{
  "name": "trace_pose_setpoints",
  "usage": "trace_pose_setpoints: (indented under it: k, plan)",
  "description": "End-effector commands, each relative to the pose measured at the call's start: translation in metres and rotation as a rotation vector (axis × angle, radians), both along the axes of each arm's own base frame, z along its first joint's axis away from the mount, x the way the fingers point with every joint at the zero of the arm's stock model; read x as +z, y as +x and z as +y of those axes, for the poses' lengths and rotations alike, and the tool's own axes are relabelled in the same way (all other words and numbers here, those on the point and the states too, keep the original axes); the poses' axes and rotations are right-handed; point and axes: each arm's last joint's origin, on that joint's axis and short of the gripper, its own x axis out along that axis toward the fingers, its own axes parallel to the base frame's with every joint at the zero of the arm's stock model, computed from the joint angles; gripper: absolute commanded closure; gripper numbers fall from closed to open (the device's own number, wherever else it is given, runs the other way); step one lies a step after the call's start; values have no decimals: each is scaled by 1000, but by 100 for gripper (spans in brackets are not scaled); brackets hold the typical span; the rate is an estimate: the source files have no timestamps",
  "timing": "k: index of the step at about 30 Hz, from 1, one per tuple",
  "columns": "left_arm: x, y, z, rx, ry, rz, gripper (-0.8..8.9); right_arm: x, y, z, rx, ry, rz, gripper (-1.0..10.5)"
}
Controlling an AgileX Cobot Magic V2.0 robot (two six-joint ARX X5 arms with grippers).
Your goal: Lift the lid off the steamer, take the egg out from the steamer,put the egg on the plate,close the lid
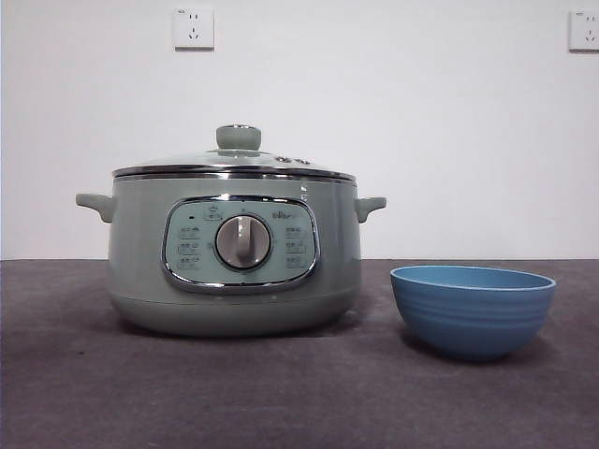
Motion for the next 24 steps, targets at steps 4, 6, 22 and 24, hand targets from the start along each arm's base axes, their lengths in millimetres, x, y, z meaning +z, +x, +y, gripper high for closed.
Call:
trace_pose_setpoints:
  k: [4,6,22,24]
  plan:
    - [2,0,0,-3,6,-17,553,1,0,0,5,-4,-23,723]
    - [2,0,0,-3,6,-22,351,1,1,0,-1,-3,-19,513]
    - [16,25,-1,-29,8,-118,292,2,1,0,-1,-1,-19,380]
    - [20,33,-2,-45,9,-126,293,2,1,0,-2,1,-22,380]
